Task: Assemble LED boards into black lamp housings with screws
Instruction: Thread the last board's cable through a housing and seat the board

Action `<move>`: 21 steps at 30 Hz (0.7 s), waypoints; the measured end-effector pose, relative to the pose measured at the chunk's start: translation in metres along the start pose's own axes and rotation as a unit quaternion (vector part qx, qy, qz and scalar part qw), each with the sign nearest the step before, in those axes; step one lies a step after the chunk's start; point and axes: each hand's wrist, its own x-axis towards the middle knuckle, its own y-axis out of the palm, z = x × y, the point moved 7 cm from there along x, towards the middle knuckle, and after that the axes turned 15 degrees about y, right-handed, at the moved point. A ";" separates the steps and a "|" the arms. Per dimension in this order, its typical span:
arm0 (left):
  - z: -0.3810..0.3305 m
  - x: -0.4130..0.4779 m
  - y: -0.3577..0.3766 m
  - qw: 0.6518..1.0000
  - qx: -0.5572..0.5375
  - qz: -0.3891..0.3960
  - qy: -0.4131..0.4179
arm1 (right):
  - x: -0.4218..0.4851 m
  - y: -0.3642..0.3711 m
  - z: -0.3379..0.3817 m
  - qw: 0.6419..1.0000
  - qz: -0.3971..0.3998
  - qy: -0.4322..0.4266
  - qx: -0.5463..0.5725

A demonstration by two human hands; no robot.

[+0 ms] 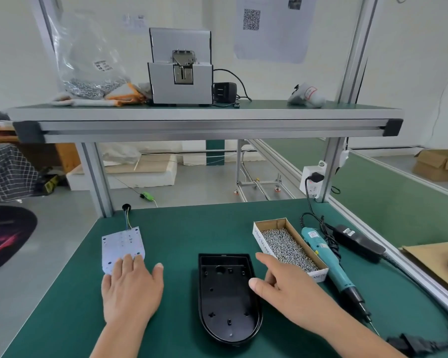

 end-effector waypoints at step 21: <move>-0.024 -0.006 -0.019 1.000 0.014 0.007 0.015 | 0.096 0.040 0.148 0.989 -0.023 -0.121 -0.085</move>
